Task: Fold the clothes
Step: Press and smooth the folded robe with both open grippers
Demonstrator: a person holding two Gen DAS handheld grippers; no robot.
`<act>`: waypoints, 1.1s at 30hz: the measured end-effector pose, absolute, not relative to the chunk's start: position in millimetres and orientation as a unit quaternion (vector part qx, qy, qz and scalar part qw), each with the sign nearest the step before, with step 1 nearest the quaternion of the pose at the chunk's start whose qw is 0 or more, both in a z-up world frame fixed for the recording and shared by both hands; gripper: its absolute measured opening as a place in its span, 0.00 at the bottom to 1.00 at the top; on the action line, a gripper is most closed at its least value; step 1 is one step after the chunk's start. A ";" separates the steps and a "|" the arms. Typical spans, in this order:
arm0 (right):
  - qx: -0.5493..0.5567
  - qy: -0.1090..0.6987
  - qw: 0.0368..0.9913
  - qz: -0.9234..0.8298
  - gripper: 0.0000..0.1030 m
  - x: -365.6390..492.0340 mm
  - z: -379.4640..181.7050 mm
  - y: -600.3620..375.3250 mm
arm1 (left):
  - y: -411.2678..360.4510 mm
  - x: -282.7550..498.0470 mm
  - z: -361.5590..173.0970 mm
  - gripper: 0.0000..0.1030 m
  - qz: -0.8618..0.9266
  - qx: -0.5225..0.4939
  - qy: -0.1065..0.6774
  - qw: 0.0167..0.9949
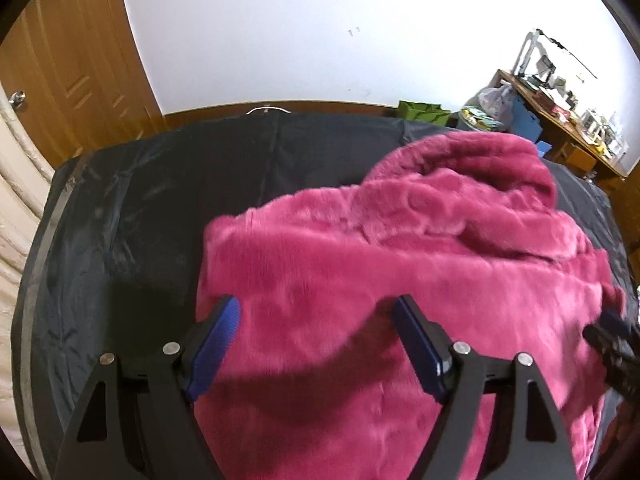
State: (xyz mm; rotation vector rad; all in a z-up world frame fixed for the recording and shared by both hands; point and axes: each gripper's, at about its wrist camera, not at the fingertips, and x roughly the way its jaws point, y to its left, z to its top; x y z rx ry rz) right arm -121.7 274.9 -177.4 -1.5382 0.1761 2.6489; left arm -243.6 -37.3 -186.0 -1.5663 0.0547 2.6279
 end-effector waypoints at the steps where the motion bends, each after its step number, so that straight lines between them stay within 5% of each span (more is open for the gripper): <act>1: -0.508 0.054 0.037 0.859 0.70 -124.4 -182.6 274.3 | -37.9 -247.9 -191.0 0.80 0.854 -0.518 0.017 0.039; 17: -0.523 0.054 0.037 0.850 0.74 -124.1 -188.6 268.7 | -36.2 -250.5 -207.9 0.86 0.844 -0.535 0.024 0.037; 24: -0.498 0.079 0.024 0.863 0.74 -85.9 -157.9 260.4 | -44.4 -206.5 -175.4 0.86 0.849 -0.522 0.013 0.077; 33: -0.533 0.056 0.024 0.844 0.75 -77.7 -187.7 256.5 | -36.0 -167.0 -206.0 0.86 0.826 -0.551 0.044 0.110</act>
